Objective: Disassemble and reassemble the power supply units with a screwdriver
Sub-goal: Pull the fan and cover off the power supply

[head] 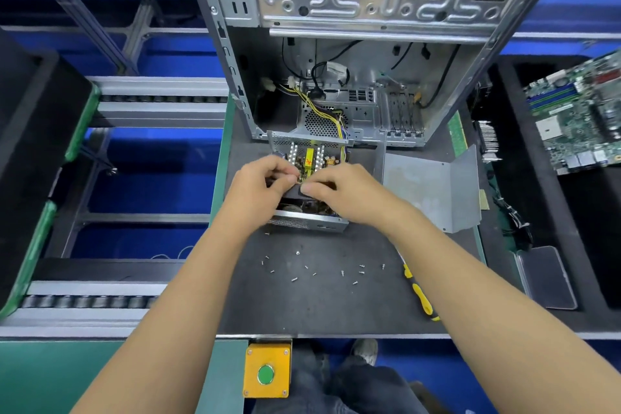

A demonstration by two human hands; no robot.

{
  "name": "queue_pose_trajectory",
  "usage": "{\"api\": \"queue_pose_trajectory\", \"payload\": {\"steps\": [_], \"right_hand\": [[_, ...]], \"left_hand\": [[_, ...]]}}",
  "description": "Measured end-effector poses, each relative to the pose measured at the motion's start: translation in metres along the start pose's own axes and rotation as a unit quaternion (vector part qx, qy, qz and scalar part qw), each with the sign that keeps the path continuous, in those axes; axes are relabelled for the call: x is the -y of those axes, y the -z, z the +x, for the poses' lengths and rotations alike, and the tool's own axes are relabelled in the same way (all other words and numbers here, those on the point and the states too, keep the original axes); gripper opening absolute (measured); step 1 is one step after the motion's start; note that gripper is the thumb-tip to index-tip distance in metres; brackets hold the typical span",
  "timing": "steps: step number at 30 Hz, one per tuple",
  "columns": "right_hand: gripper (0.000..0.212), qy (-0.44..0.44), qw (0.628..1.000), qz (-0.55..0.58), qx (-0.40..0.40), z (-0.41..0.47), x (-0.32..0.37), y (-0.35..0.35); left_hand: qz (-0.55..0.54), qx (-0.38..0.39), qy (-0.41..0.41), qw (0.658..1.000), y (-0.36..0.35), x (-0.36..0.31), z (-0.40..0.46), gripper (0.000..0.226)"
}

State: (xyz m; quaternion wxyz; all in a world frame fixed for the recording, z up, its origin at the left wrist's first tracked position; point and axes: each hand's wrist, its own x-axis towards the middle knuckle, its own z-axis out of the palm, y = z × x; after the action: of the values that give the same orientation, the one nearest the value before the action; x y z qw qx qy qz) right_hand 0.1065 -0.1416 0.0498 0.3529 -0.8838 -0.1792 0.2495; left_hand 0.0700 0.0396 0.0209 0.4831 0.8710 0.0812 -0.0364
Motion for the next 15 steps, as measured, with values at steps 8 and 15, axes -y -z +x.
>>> {"api": "queue_pose_trajectory", "payload": {"steps": [8, 15], "right_hand": [[0.041, -0.068, 0.976, 0.115, -0.170, -0.014, -0.025, 0.049], [0.046, -0.278, 0.877, 0.107, -0.376, -0.064, -0.124, 0.096]], "left_hand": [[-0.142, -0.104, -0.053, 0.983, 0.013, -0.020, -0.003, 0.014], [-0.094, -0.125, 0.050, 0.986, 0.000, 0.043, -0.043, 0.012]]}}
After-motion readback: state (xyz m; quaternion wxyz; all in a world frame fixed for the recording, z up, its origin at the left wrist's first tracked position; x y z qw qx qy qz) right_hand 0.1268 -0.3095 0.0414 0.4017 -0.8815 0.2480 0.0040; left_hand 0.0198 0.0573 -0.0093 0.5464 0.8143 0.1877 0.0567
